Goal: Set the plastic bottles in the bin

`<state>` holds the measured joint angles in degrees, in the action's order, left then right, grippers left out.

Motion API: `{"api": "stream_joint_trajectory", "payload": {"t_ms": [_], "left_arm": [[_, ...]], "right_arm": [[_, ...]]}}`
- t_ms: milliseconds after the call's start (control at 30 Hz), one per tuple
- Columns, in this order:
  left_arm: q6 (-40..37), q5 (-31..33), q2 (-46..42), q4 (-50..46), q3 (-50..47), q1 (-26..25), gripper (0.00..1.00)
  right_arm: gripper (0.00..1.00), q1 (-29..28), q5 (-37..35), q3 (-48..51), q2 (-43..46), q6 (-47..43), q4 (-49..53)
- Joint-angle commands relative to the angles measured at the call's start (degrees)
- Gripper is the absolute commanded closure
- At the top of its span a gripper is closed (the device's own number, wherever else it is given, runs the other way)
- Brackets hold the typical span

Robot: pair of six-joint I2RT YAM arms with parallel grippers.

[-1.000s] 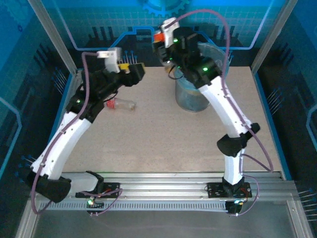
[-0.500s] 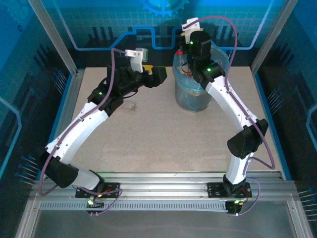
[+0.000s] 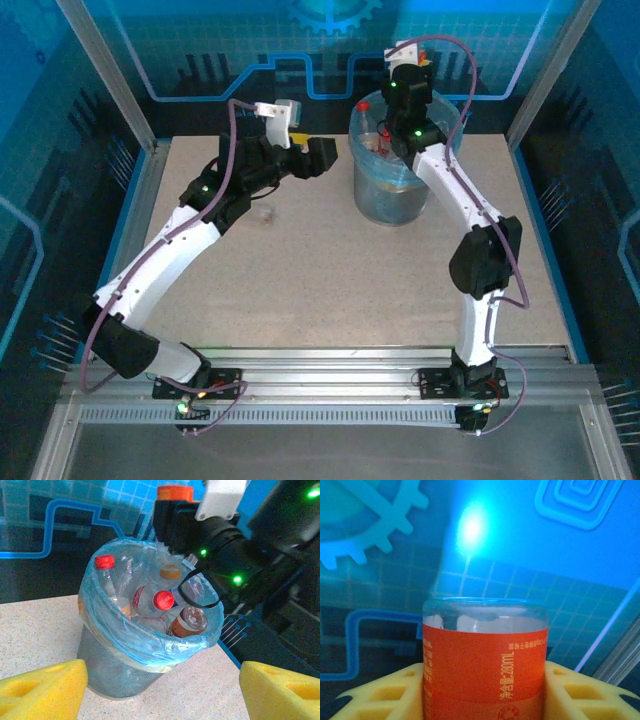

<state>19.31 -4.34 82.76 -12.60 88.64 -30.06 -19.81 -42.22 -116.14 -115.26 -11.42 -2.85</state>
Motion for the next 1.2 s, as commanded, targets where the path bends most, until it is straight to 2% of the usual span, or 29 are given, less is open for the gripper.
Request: {"api": "stream_joint_trajectory", "payload": {"t_ms": [0,100,300,367,533,667,800,900,1167], "left_arm": [[-1.6,0.9,0.7,0.0,0.3,-0.4,0.19],[-1.9,1.0,0.8,0.0,0.2,-0.4,0.19],[-1.7,1.2,0.6,-0.1,0.1,-0.4,0.19],[-1.6,1.3,0.6,-0.1,-0.2,-0.4,0.18],[-1.5,1.4,0.4,0.0,-0.7,-0.4,0.18],[-1.7,1.5,0.5,0.0,-0.7,-0.4,0.18],[-1.8,1.7,0.8,0.1,-0.7,-0.4,0.18],[-1.7,1.8,0.8,0.1,-1.0,-0.4,0.18],[-2.6,2.6,0.5,-0.8,-1.8,-0.3,0.18]], "right_arm": [[0.48,1.3,-2.9,-2.1,-1.4,0.9,-3.8],[0.44,2.3,-2.5,-0.5,-1.0,2.5,-3.4],[0.26,2.7,-0.5,1.8,1.6,5.5,-1.4],[0.25,2.7,0.3,3.3,3.0,6.6,-1.5],[0.26,2.7,1.6,6.9,5.9,8.4,-3.4],[0.29,2.9,3.3,5.0,5.5,9.9,-1.2],[0.38,3.5,4.9,-4.9,0.8,13.6,11.0],[0.41,4.1,5.3,-10.1,-2.9,15.8,19.3],[0.44,8.0,8.0,-6.9,-6.5,24.3,26.2]]}}
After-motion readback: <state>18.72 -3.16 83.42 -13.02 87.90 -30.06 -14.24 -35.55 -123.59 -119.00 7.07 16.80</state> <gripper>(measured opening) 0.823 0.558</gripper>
